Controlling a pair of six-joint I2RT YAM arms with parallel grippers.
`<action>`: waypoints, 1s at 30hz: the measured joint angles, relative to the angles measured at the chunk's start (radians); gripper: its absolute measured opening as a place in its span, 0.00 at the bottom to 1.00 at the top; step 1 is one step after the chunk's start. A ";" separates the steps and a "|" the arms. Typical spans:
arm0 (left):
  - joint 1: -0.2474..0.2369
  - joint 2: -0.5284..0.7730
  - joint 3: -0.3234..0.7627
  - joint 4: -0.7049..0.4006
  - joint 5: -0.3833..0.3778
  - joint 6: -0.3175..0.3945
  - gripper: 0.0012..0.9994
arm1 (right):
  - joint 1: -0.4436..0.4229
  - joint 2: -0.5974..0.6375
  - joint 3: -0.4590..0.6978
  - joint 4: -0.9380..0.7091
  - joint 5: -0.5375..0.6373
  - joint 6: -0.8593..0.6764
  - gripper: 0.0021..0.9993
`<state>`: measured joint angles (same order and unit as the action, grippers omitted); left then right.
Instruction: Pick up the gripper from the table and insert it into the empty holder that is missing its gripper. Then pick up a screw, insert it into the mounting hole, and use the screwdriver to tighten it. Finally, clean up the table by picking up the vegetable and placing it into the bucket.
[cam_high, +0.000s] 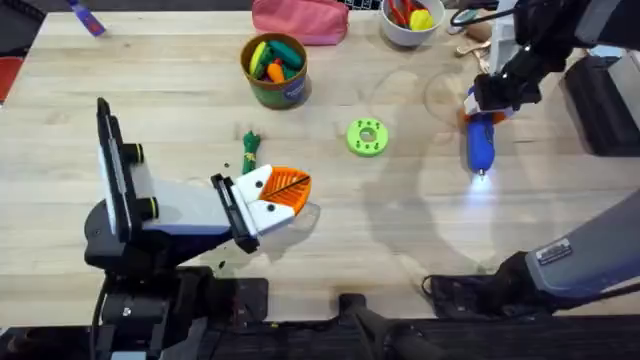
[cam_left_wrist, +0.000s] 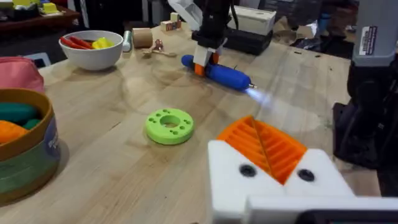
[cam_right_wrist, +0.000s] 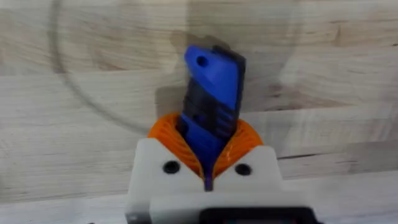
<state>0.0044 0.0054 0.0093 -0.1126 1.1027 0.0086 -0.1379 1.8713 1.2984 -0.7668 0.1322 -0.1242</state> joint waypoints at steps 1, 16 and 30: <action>0.000 0.000 0.000 0.000 0.000 0.000 0.01 | 0.000 0.000 0.000 0.000 0.000 0.000 0.02; 0.000 0.000 0.000 0.000 0.000 0.000 0.01 | 0.053 -0.189 0.081 -0.039 0.001 0.068 0.02; 0.000 0.000 0.000 0.000 0.000 0.000 0.01 | 0.270 -0.536 0.289 0.107 0.001 0.173 0.02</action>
<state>0.0044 0.0055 0.0093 -0.1125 1.1030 0.0086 0.1319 1.3349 1.5875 -0.6602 0.1329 0.0488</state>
